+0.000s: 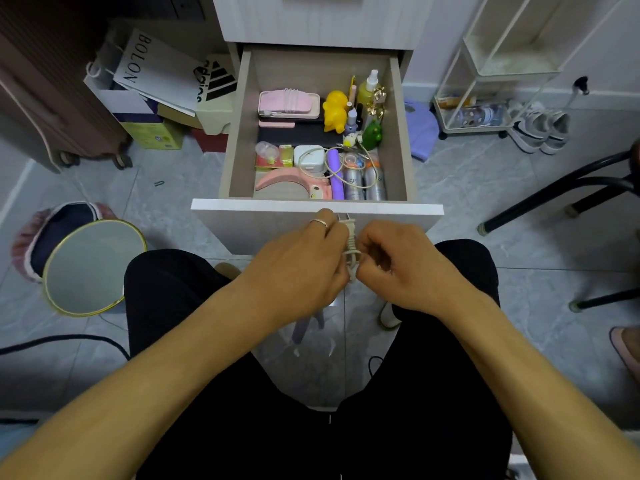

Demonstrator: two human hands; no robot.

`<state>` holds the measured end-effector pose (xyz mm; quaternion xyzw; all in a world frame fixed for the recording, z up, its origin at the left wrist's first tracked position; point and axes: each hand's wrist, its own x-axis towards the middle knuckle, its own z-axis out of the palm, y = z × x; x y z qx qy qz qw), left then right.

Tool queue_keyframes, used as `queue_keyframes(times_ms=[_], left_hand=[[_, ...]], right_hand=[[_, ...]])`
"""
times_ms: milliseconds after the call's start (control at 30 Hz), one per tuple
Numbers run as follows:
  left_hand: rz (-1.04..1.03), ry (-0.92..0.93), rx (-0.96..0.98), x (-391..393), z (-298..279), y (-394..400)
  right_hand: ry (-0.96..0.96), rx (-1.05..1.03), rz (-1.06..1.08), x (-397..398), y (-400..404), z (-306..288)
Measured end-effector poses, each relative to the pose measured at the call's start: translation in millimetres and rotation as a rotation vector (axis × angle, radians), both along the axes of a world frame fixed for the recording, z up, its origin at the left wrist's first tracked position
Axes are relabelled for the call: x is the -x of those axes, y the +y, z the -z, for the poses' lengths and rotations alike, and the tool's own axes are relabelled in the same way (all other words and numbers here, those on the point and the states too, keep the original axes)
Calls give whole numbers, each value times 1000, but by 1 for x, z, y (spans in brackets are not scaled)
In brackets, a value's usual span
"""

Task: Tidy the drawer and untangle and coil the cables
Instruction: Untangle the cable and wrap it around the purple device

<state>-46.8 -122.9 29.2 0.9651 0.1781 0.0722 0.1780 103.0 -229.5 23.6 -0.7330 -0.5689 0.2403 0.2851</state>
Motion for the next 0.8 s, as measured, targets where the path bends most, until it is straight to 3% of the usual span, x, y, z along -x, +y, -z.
queue_keyframes(times_ms=[100, 167, 267, 367, 467, 700, 800], left_hand=[[-52, -66, 190, 1, 5, 6], [-107, -128, 399, 2, 10, 8], [-189, -184, 566, 4, 14, 3], [-221, -200, 649, 5, 15, -2], [-138, -130, 575, 5, 9, -1], [61, -69, 379, 9, -9, 9], [136, 20, 276, 15, -6, 14]], right_hand=[[130, -77, 66, 5, -1, 6], [338, -108, 167, 13, -1, 14], [645, -168, 267, 24, -3, 22], [826, -223, 289, 25, -5, 25], [941, -223, 250, 20, -6, 28], [943, -204, 179, 12, -10, 25], [631, -100, 84, 7, -13, 16]])
